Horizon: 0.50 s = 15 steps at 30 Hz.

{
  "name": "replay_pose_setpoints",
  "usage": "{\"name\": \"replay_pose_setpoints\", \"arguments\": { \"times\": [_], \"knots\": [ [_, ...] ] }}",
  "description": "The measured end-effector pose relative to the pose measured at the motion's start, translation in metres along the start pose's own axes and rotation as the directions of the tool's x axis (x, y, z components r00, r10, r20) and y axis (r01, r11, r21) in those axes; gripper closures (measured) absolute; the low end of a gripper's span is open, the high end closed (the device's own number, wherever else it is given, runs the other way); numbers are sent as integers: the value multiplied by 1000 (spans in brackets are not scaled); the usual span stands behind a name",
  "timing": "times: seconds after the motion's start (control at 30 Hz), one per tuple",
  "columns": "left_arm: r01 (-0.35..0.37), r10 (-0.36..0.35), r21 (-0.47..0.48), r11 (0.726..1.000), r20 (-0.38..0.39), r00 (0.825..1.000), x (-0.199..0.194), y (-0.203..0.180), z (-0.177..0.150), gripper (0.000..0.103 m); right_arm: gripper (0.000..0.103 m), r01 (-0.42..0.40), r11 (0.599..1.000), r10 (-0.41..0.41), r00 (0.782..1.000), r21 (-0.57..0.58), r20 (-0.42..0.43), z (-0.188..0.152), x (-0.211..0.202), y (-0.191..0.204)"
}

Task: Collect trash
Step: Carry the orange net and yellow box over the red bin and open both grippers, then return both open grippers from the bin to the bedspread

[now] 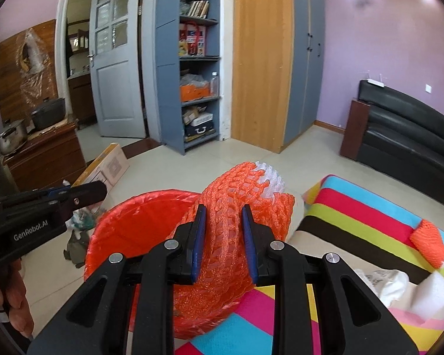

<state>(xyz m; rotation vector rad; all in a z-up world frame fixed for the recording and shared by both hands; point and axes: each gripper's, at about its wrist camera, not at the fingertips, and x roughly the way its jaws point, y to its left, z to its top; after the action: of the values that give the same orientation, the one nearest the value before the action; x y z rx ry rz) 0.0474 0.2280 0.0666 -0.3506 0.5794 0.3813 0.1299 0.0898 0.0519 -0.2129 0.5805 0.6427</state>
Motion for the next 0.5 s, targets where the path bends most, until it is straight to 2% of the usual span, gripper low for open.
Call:
{"name": "replay_pose_setpoints", "arguments": {
  "times": [0.13,0.2,0.23,0.3,0.33,0.5],
  "knots": [
    [-6,6,-17,1000,1,1000,0,7,2,87,77,-19,1000,19,1000,-22,-8,-2,5,8],
    [-14,14,-33,999,4,1000,-1,8,3,85,72,-24,999,23,1000,-36,-11,-3,8,13],
    [-16,16,-39,999,2,1000,0,9,3,83,69,-27,999,26,1000,-36,-11,-3,8,13],
    [-23,23,-50,998,-1,1000,1,10,2,66,56,-35,998,34,999,-46,-14,-5,9,15],
    [-24,24,-54,998,1,1000,1,10,2,64,52,-36,998,36,999,-51,-15,-7,9,16],
    [-29,30,-70,997,10,1000,2,13,3,58,50,-31,998,30,999,-54,-19,-9,10,12]
  ]
}}
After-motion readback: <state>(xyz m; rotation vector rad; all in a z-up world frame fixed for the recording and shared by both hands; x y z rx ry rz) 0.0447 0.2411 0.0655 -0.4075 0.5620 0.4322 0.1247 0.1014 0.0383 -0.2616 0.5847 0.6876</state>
